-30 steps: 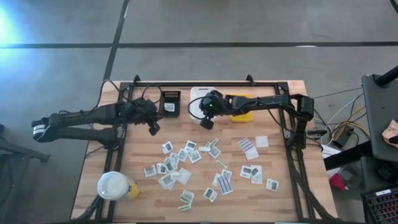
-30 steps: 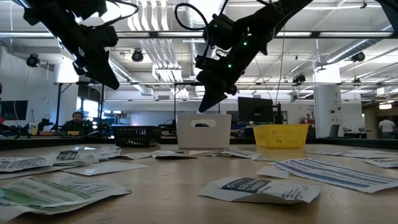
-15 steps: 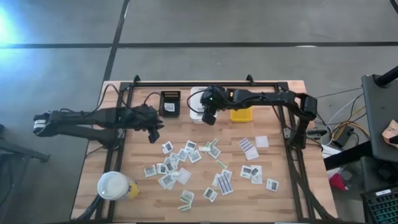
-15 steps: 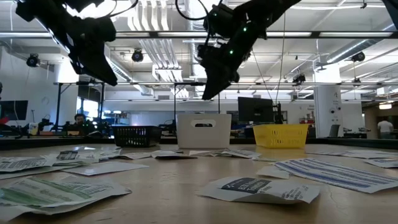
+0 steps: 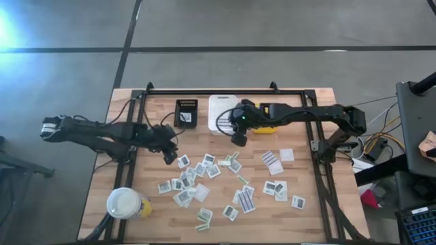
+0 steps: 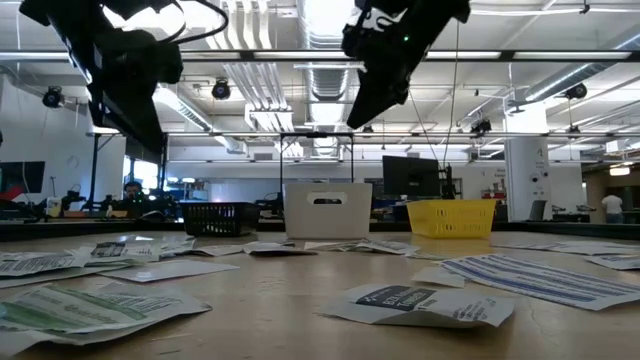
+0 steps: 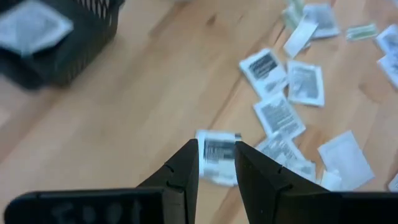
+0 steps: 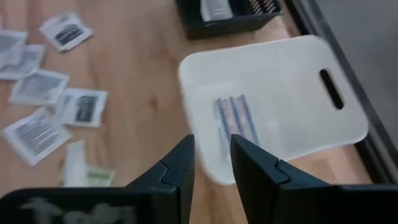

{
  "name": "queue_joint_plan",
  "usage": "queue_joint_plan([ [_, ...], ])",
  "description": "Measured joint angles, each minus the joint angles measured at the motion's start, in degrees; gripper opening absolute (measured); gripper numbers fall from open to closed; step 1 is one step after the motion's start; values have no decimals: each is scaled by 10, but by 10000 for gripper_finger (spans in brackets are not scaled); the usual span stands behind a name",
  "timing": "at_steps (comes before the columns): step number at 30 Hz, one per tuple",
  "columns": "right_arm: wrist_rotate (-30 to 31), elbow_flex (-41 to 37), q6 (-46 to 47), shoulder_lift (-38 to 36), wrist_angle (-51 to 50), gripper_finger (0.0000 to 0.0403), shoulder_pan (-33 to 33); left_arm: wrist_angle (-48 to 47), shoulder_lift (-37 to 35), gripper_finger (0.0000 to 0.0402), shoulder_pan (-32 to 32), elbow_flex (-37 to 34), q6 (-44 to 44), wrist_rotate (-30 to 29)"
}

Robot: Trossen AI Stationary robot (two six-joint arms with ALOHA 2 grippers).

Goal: Pick & Place First Aid Supplies
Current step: Put the towelette pack into the black basket

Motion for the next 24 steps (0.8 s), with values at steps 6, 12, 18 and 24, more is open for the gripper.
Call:
queue_joint_plan([
  [6, 5, -47, 33, -33, -11, 79, 22, -44, 51, 96, -32, 31, -94, 14],
  [12, 5, -103, 67, -60, -7, 65, 32, -76, 84, 96, -60, 49, -204, 15],
  [18, 5, -154, 95, -85, 5, 57, 36, -84, 107, 96, -85, 44, -298, 12],
  [24, 4, -181, 105, -107, 15, 56, 41, -82, 146, 96, -89, 40, -367, -29],
])
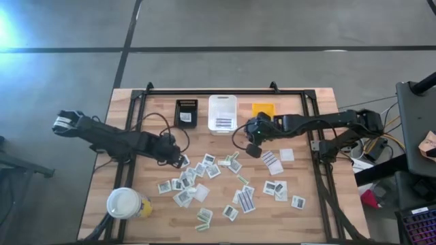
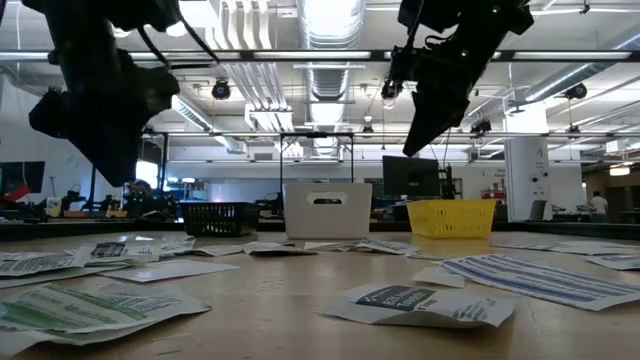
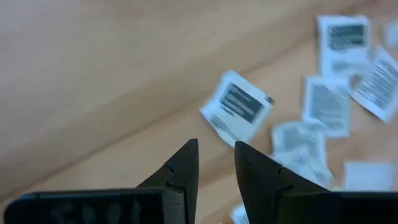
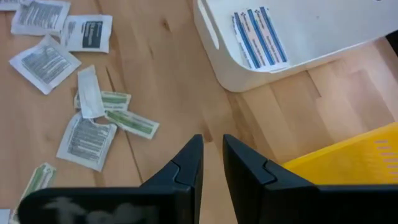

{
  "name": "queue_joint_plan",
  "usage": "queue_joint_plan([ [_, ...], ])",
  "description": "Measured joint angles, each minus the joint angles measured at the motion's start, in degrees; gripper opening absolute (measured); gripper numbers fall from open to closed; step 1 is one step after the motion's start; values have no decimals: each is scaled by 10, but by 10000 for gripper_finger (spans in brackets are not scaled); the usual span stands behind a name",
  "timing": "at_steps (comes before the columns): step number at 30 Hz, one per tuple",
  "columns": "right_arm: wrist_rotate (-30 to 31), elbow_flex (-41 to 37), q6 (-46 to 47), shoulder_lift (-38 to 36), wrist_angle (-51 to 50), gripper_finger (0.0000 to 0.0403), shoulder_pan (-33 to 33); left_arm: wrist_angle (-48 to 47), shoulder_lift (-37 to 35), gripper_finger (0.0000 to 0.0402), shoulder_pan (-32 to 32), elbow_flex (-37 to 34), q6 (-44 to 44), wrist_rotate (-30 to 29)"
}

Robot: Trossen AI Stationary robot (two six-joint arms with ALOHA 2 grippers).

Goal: Pick & Place First Aid Supplies
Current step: Put the towelette pack into the black basket

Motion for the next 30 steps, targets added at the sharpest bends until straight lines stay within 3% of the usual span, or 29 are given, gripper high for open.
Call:
queue_joint_plan([
  [7, 0, -11, -6, -12, 0, 56, 8, 13, 56, 96, 0, -4, -53, -17],
  [14, 0, -18, -13, -15, 0, 56, 8, 68, 94, 96, 0, -3, -56, -18],
  [30, 0, -19, -18, -15, 18, 56, 8, 89, 145, 96, 0, -4, -66, -38],
])
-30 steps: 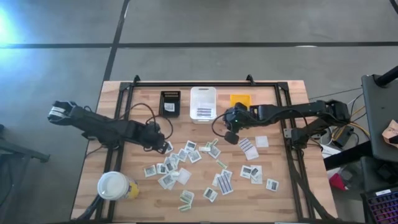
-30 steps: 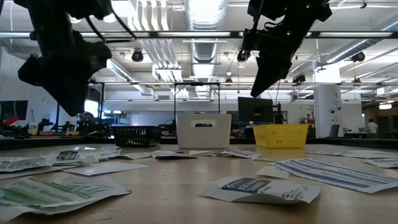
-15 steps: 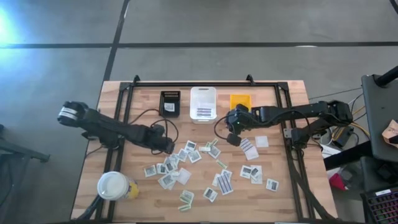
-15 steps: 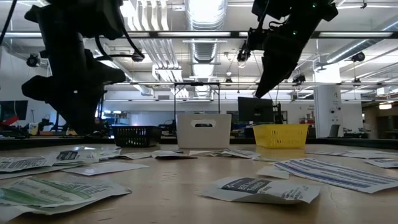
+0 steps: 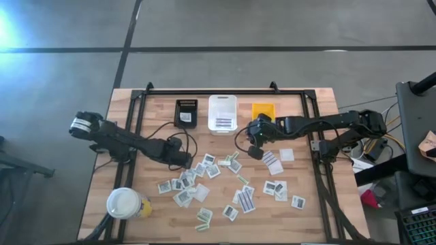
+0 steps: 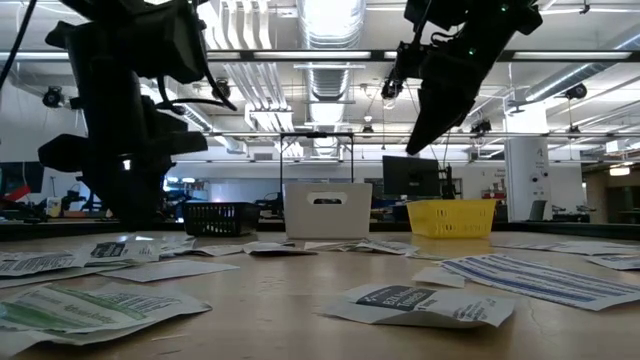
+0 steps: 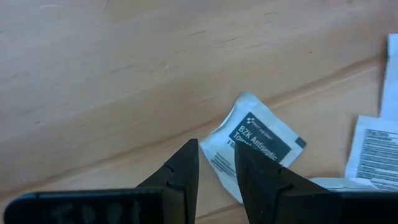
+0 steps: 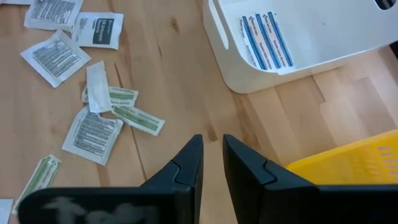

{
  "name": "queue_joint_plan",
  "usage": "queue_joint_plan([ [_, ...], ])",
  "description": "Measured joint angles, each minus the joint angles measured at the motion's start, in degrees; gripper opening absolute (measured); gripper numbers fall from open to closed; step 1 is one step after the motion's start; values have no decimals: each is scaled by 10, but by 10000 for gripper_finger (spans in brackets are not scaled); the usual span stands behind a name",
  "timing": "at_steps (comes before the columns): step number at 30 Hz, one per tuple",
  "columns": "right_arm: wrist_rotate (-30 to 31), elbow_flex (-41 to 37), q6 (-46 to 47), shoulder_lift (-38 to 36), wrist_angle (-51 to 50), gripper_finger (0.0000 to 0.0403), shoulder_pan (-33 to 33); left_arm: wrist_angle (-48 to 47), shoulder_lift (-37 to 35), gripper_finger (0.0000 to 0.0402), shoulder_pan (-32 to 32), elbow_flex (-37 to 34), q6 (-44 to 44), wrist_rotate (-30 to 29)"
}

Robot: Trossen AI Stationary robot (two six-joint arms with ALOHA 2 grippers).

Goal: Pick & Place First Aid Supplies
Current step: Put the towelette pack into the black basket

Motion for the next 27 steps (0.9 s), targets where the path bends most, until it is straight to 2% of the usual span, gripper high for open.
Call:
queue_joint_plan([
  [17, 0, 0, -9, 0, 7, 56, 0, 11, 36, 94, -1, 0, -9, 14],
  [27, 0, 0, -9, 1, 7, 56, 0, 11, 36, 48, -2, -1, 10, 27],
])
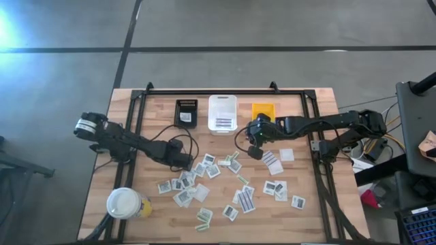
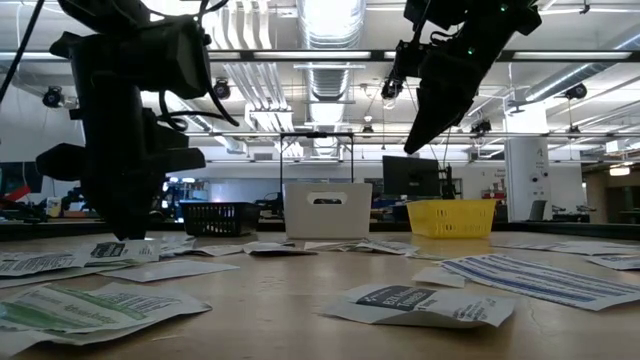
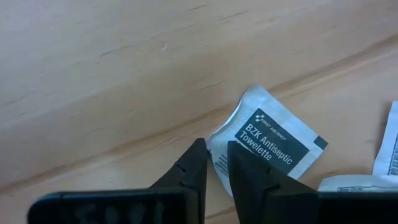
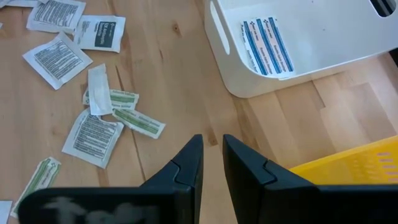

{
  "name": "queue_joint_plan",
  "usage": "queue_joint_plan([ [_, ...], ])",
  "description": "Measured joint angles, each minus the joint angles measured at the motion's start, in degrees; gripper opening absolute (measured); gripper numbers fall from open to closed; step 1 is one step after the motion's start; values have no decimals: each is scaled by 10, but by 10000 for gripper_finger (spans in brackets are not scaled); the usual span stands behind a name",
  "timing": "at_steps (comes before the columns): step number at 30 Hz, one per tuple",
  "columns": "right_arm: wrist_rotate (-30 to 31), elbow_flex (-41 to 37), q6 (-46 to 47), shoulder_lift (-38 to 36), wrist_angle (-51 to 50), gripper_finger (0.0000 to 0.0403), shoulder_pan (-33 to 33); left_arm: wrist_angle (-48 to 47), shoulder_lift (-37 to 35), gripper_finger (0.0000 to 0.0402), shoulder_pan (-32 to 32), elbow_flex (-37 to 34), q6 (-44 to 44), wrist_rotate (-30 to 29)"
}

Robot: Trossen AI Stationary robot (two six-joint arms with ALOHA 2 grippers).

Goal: Pick & Place First Aid Supplies
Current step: Put the towelette pack into the black basket

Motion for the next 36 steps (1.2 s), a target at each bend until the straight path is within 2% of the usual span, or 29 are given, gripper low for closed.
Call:
queue_joint_plan([
  [11, 0, 0, 0, 0, 0, 56, 0, -2, 0, 2, 0, -1, 31, 4],
  [19, 0, 0, 0, 0, 0, 56, 0, 4, -7, 0, 0, -1, 68, 5],
  [25, 0, 0, -1, 0, 0, 56, 14, -4, -44, 0, 1, -1, 101, 1],
  [36, 0, 0, -5, 0, 0, 56, 53, -48, -154, 0, 16, -1, 128, -126],
])
